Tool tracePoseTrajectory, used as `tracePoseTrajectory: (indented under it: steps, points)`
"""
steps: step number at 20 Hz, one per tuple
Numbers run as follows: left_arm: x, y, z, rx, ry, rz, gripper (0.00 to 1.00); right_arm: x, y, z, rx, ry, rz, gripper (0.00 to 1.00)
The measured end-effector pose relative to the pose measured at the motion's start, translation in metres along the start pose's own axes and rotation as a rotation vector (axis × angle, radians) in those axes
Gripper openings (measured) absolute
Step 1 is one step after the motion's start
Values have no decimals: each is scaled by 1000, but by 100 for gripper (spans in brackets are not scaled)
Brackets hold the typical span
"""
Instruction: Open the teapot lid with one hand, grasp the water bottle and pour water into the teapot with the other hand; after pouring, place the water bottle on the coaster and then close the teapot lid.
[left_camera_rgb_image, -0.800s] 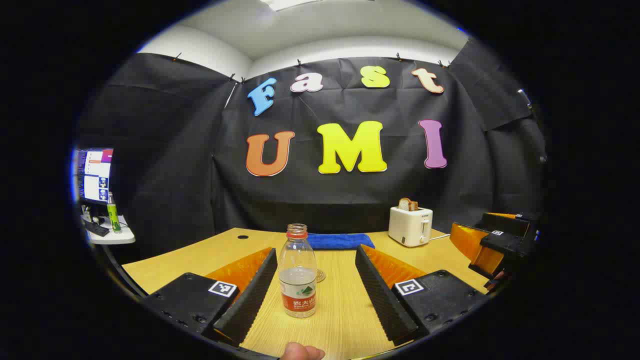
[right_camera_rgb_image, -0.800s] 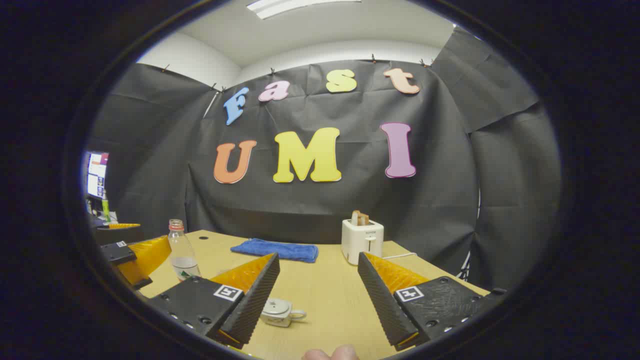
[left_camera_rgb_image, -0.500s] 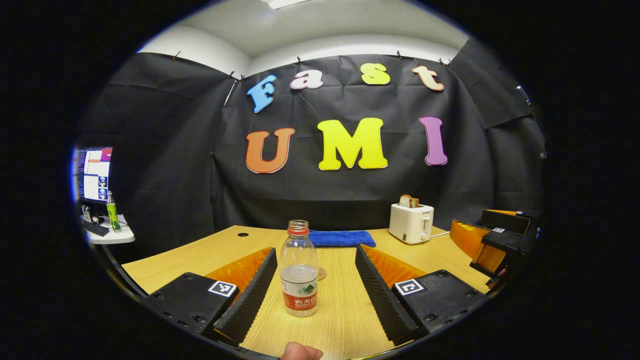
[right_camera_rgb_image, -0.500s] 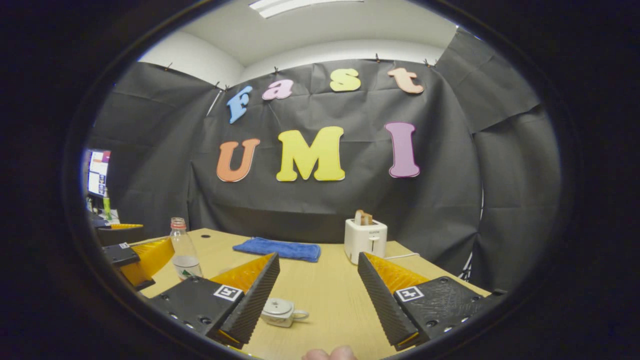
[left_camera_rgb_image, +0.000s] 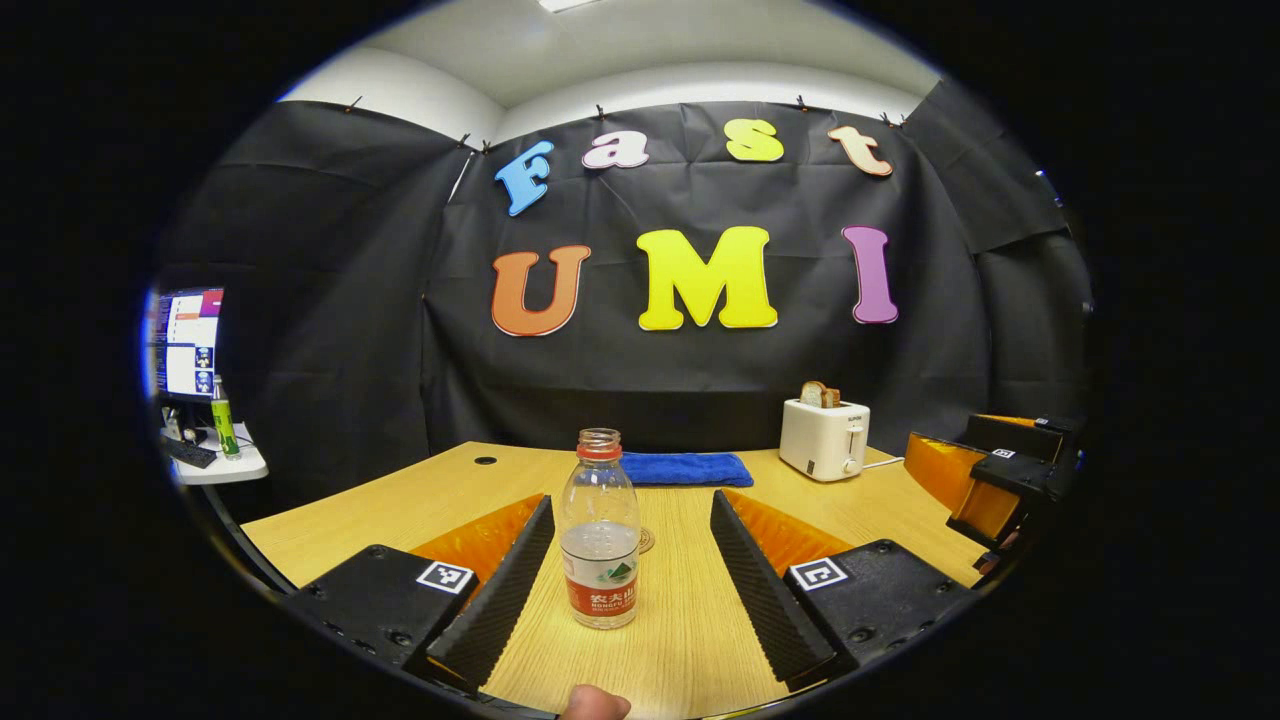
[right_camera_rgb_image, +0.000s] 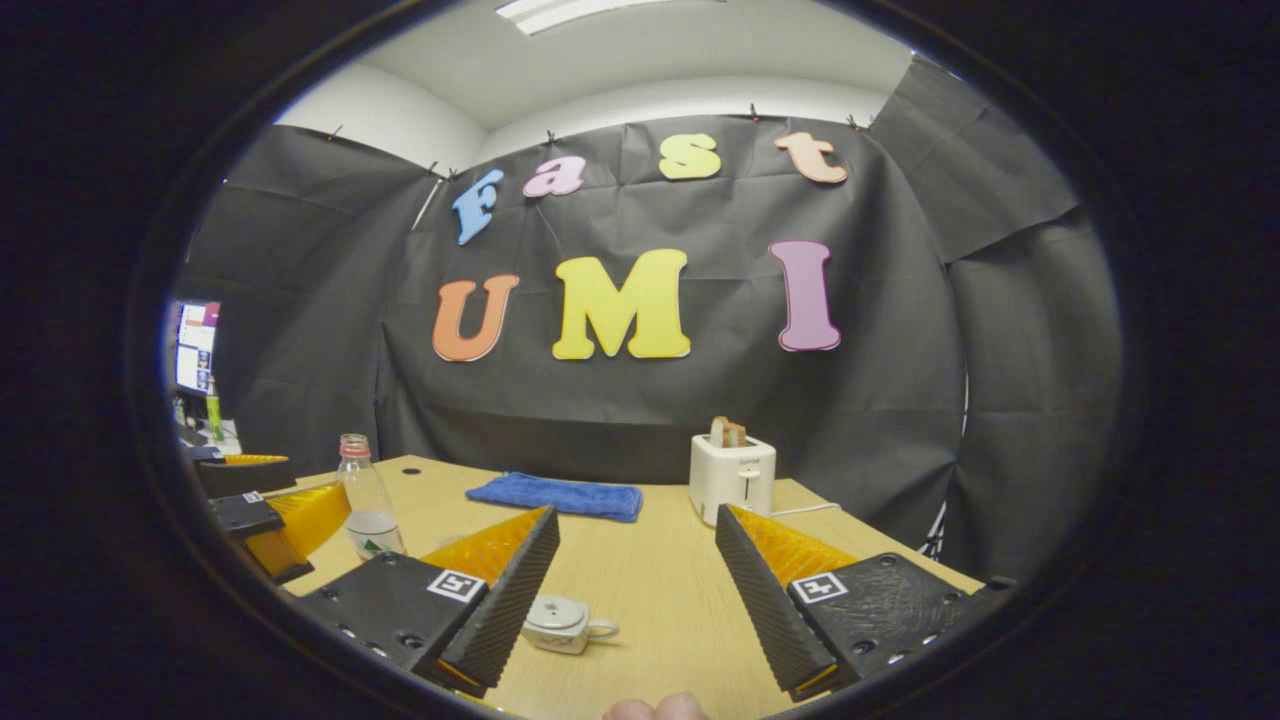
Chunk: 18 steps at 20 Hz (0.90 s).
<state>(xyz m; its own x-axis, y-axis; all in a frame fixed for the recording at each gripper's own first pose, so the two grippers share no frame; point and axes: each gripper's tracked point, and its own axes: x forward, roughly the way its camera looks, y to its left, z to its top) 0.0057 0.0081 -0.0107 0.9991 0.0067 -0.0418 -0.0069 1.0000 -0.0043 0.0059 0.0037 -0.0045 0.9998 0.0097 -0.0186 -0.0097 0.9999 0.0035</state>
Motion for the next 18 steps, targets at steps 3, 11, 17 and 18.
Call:
tracePoseTrajectory:
  steps: [3,11,17,18]
  points:
    - [0,1,-1,-2,1,3,99,0,-1,0,0,0,-6,97]
    - [0,1,1,-1,1,4,99,1,-3,-6,-7,15,-8,95]
    - [1,5,-5,-9,16,18,99,12,11,-34,-28,63,45,97]
    - [-1,8,-7,-11,22,24,99,16,16,-39,-32,74,59,95]
